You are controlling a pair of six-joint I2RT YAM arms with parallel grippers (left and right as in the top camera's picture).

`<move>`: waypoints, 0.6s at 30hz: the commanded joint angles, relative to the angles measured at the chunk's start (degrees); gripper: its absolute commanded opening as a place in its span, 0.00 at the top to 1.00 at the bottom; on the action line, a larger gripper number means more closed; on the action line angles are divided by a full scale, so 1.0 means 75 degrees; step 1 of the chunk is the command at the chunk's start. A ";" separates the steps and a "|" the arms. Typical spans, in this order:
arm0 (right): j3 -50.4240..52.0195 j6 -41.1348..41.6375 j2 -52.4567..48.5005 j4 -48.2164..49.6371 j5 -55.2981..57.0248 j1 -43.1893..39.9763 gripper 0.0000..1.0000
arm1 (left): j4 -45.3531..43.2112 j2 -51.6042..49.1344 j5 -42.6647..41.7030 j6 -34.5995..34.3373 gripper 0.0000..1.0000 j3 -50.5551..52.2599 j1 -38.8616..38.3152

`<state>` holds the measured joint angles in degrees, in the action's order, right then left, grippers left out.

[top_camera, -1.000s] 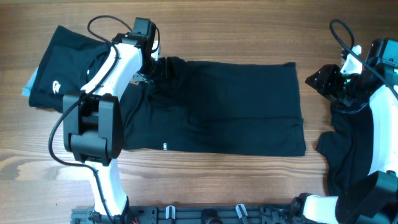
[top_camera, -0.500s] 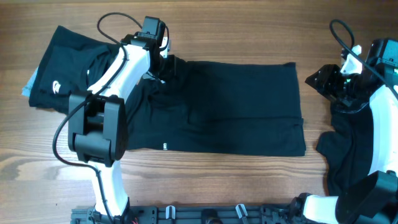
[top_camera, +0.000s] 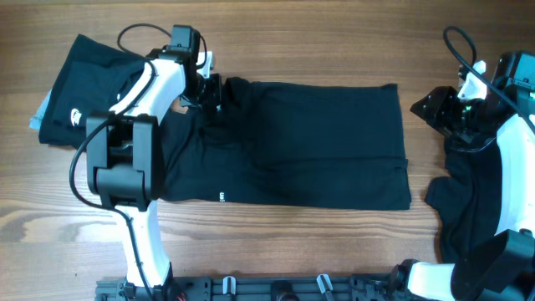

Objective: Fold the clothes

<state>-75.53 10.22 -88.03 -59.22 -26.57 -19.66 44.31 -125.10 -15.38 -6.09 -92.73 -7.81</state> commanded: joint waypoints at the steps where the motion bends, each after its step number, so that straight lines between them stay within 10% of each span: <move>1: -0.0064 0.0052 -0.0087 -0.0003 0.0015 0.0026 0.45 | 0.0044 0.0055 -0.0892 0.0306 0.90 0.0017 -0.0020; 18: -0.0064 0.0061 -0.0087 0.0061 0.0015 0.0026 0.45 | 0.0831 0.0836 0.0548 -0.0906 0.92 0.0020 -0.1227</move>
<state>-75.53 10.39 -88.05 -59.07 -26.55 -19.66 49.71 -120.09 -17.37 -9.43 -92.73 -14.28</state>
